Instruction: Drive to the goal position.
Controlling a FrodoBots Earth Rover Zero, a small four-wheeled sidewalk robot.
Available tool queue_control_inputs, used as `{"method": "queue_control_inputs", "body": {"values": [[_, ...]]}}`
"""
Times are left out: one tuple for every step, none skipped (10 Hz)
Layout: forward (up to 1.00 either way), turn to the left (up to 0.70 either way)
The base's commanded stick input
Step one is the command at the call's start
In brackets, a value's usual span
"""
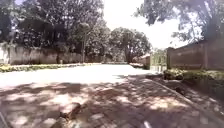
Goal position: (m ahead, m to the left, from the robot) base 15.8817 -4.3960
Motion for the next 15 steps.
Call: {"method": "queue_control_inputs", "body": {"values": [[0.70, -0.35], [0.70, -0.35], [0.70, -0.35], [0.70, -0.18], [0.70, -0.02], [0.70, 0.00], [0.70, 0.00], [0.70, 0.00], [0.70, 0.00], [0.70, 0.00], [0.70, 0.00], [0.70, 0.00], [0.70, 0.00], [0.70, 0.00], [0.70, 0.00]]}}
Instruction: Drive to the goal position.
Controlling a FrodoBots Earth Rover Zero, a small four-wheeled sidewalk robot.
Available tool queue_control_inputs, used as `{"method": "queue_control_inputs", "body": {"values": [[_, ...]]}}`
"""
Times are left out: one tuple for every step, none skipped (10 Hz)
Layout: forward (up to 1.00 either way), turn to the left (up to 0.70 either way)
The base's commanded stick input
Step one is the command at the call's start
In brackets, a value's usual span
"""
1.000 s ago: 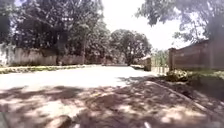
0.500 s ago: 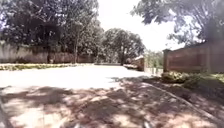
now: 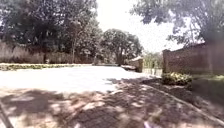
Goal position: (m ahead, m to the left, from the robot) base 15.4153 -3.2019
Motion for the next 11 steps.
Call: {"method": "queue_control_inputs", "body": {"values": [[0.70, 0.00], [0.70, 0.00], [0.70, 0.00], [0.70, 0.00], [0.70, 0.00], [0.70, 0.00], [0.70, 0.00], [0.70, -0.35], [0.70, -0.35], [0.70, -0.30], [0.70, -0.14]]}}
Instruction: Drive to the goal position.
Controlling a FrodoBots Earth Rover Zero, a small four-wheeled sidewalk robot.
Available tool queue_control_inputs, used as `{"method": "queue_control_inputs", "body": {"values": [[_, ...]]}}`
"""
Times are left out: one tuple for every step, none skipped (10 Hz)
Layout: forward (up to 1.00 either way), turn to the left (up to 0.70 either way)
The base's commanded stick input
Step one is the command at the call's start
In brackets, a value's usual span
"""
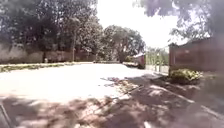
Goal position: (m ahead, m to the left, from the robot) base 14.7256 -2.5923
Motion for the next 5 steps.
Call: {"method": "queue_control_inputs", "body": {"values": [[0.70, 0.00], [0.70, 0.00], [0.70, 0.00], [0.70, 0.00], [0.70, 0.00]]}}
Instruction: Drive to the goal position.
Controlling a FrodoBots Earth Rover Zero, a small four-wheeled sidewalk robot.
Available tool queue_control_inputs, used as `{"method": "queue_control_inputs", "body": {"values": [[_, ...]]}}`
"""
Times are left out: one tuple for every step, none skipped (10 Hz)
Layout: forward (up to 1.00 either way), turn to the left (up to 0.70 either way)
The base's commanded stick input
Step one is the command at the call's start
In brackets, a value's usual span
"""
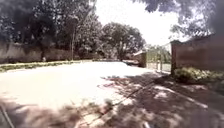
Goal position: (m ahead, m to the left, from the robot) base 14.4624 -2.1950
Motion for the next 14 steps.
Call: {"method": "queue_control_inputs", "body": {"values": [[0.70, 0.00], [0.70, 0.00], [0.70, 0.00], [0.70, 0.00], [0.70, 0.00], [0.70, 0.00], [0.70, 0.00], [0.70, 0.00], [0.70, 0.00], [0.70, 0.00], [0.70, 0.00], [0.70, 0.00], [0.70, 0.00], [0.70, 0.00]]}}
